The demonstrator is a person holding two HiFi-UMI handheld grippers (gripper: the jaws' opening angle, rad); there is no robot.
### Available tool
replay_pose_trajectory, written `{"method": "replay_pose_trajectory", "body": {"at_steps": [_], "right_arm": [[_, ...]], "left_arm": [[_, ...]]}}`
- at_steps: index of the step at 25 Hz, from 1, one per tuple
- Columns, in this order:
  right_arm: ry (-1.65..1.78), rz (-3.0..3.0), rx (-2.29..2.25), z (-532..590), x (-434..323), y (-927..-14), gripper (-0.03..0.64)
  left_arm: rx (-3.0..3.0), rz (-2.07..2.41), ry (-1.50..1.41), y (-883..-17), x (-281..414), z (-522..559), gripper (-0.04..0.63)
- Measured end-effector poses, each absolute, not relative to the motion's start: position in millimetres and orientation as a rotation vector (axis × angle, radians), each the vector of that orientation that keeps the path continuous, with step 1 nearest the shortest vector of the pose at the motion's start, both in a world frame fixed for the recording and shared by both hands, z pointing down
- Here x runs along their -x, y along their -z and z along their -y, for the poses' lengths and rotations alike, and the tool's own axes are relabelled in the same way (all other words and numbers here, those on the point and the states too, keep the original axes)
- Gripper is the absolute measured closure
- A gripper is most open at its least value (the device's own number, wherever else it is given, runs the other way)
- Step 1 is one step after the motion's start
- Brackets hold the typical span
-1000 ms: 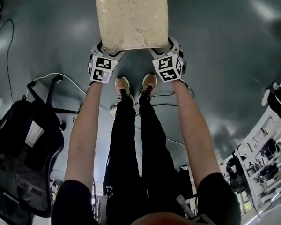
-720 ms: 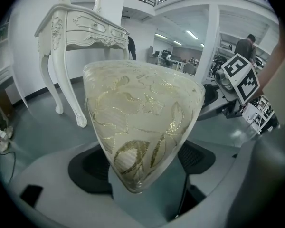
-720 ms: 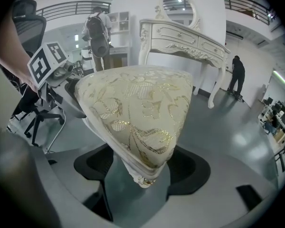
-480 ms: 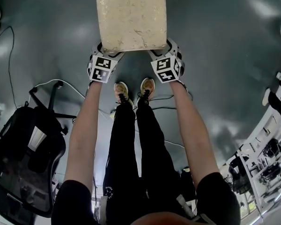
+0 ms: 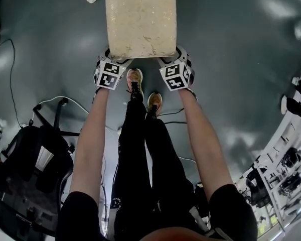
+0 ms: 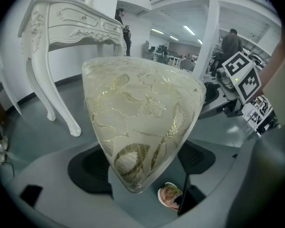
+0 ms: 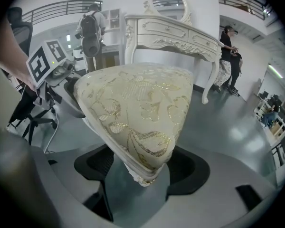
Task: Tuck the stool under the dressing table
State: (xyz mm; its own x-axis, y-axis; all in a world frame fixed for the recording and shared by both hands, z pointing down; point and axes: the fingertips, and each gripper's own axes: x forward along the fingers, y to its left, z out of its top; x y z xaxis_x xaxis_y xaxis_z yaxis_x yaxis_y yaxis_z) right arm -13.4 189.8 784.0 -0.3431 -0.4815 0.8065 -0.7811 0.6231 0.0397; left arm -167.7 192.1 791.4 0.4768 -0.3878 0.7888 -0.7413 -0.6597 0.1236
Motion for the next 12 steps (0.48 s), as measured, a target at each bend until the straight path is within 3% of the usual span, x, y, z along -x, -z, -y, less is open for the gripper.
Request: {"method": "replay_pose_trajectory", "body": {"at_steps": [12], "right_arm": [[-0.551, 1.916, -1.052, -125, -18, -785, 0.253]], "left_arm": [[-2.284, 0.847, -1.067, -803, 139, -124, 0.149]]}}
